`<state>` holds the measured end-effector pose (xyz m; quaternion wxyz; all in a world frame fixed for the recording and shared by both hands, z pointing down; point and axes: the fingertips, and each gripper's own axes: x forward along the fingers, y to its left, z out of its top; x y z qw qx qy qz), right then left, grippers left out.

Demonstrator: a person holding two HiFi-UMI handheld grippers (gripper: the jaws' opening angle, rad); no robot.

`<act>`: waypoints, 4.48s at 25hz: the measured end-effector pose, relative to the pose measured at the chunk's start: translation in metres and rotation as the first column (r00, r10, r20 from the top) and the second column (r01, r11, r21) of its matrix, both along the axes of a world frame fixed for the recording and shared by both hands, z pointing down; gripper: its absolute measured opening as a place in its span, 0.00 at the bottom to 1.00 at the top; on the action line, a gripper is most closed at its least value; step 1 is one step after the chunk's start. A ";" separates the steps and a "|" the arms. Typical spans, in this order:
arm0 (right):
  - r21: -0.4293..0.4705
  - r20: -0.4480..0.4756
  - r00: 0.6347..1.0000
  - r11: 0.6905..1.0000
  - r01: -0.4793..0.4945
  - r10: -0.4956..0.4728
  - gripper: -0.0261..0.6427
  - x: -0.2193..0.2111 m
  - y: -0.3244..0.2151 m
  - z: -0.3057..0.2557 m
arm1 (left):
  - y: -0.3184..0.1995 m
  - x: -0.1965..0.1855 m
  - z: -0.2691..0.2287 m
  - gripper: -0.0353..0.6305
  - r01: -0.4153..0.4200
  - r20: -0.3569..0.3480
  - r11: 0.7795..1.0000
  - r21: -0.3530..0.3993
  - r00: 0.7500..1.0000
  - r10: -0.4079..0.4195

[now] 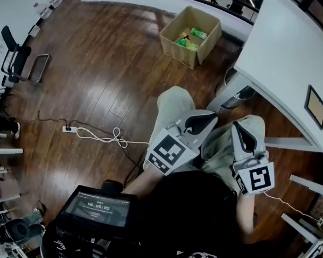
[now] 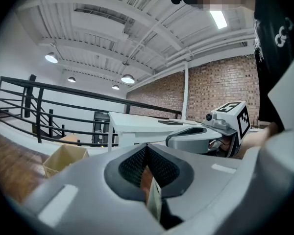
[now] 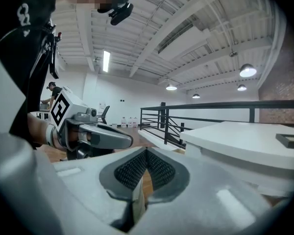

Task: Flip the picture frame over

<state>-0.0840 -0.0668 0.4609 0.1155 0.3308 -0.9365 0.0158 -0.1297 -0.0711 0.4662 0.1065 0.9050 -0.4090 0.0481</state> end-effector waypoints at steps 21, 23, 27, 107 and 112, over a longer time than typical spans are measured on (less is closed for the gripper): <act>0.043 0.019 0.878 0.877 -0.478 0.478 0.03 0.218 -0.048 -0.011 | -0.061 0.199 -0.025 0.08 -0.412 0.022 0.908 0.080 0.911 0.411; 0.035 0.014 0.861 0.860 -0.509 0.509 0.03 0.232 -0.047 -0.013 | -0.061 0.209 -0.032 0.08 -0.423 0.044 0.902 0.087 0.906 0.421; 0.061 0.028 0.832 0.830 -0.554 0.554 0.03 0.266 -0.054 -0.024 | -0.073 0.240 -0.043 0.08 -0.446 0.081 0.889 0.102 0.895 0.440; -0.312 -0.268 0.840 0.782 -0.539 0.472 0.27 0.407 -0.126 -0.001 | -0.142 0.341 -0.011 0.34 -0.338 0.470 0.884 -0.321 0.754 0.459; -0.285 -0.224 0.836 0.786 -0.548 0.501 0.27 0.407 -0.125 -0.004 | -0.136 0.344 -0.009 0.34 -0.358 0.473 0.887 -0.292 0.752 0.459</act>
